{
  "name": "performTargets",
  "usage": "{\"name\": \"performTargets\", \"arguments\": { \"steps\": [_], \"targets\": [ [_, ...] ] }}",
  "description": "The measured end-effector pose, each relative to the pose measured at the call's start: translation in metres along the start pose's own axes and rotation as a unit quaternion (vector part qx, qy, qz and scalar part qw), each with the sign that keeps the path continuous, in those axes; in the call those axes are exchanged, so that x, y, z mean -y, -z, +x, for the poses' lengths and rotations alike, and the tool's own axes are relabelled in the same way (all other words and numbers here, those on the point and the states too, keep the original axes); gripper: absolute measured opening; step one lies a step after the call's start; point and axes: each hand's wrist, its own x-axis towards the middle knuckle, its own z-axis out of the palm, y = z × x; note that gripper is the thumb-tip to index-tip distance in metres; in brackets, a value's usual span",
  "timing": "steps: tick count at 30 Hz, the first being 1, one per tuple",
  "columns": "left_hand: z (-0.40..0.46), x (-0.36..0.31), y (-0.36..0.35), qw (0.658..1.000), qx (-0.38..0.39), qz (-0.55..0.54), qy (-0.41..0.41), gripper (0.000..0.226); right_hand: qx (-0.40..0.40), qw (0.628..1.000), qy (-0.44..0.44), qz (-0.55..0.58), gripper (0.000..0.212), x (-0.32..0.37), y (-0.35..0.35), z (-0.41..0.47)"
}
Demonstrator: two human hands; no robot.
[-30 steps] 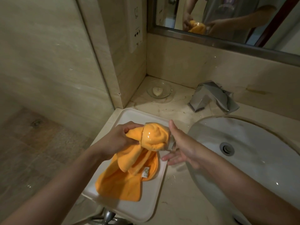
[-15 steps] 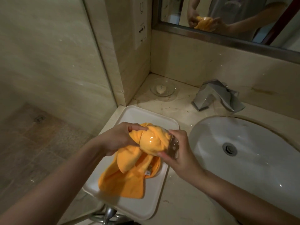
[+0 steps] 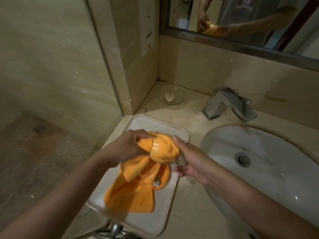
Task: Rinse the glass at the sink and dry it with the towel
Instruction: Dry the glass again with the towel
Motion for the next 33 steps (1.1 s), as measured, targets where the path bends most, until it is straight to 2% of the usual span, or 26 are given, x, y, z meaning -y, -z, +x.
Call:
{"name": "performTargets", "arguments": {
  "steps": [4, 6, 8, 10, 12, 14, 15, 16, 17, 19, 20, 22, 23, 25, 28, 29, 33],
  "targets": [
    [-0.001, 0.005, -0.004, 0.999, -0.018, -0.024, 0.020, 0.036, -0.066, 0.985, 0.146, -0.069, 0.029, -0.014, -0.004, 0.003],
    [0.001, 0.004, -0.002, 0.998, -0.011, -0.043, 0.050, 0.039, -0.074, 0.961, 0.234, -0.128, 0.033, -0.027, -0.003, 0.006],
    [0.002, 0.002, 0.001, 0.994, 0.006, -0.067, 0.084, 0.039, -0.082, 0.922, 0.315, -0.211, 0.050, -0.035, 0.001, 0.009],
    [0.003, 0.001, 0.003, 0.990, 0.022, -0.091, 0.106, 0.037, -0.076, 0.863, 0.409, -0.285, 0.061, -0.040, 0.007, 0.014],
    [0.004, 0.001, 0.004, 0.987, 0.038, -0.107, 0.115, 0.037, -0.087, 0.789, 0.501, -0.345, 0.065, -0.046, 0.013, 0.022],
    [0.005, 0.003, 0.004, 0.984, 0.048, -0.116, 0.125, 0.038, -0.092, 0.749, 0.537, -0.376, 0.064, -0.049, 0.017, 0.028],
    [0.005, 0.003, 0.004, 0.983, 0.049, -0.121, 0.130, 0.038, -0.086, 0.754, 0.530, -0.378, 0.065, -0.048, 0.017, 0.028],
    [0.005, 0.003, 0.006, 0.982, 0.048, -0.127, 0.132, 0.036, -0.074, 0.778, 0.502, -0.370, 0.065, -0.044, 0.017, 0.026],
    [0.005, 0.003, 0.007, 0.981, 0.048, -0.134, 0.131, 0.034, -0.061, 0.819, 0.451, -0.349, 0.065, -0.037, 0.015, 0.021],
    [0.004, -0.002, 0.009, 0.983, 0.041, -0.133, 0.116, 0.029, -0.034, 0.914, 0.307, -0.262, 0.060, -0.020, 0.008, 0.012],
    [0.004, -0.005, 0.009, 0.987, 0.029, -0.117, 0.105, 0.027, -0.025, 0.949, 0.236, -0.205, 0.057, -0.012, 0.006, 0.009],
    [0.002, -0.009, 0.008, 0.995, 0.003, -0.062, 0.081, 0.028, -0.007, 0.987, 0.105, -0.118, 0.061, 0.001, 0.004, 0.006],
    [0.002, -0.011, 0.007, 0.997, 0.001, -0.038, 0.073, 0.029, 0.005, 0.994, 0.062, -0.094, 0.065, 0.004, 0.005, 0.005],
    [0.001, -0.010, 0.005, 0.997, 0.011, -0.018, 0.071, 0.031, 0.009, 0.997, 0.041, -0.069, 0.060, 0.002, 0.003, 0.005],
    [0.000, -0.006, 0.004, 0.996, 0.018, -0.040, 0.080, 0.033, -0.052, 0.987, 0.126, -0.080, 0.029, -0.007, -0.001, 0.006],
    [0.001, -0.005, 0.004, 0.995, 0.016, -0.052, 0.084, 0.034, -0.061, 0.980, 0.162, -0.097, 0.026, -0.010, -0.002, 0.007],
    [0.003, 0.001, 0.008, 0.986, 0.037, -0.116, 0.116, 0.034, -0.059, 0.938, 0.280, -0.197, 0.054, -0.023, 0.002, 0.012]
  ]
}}
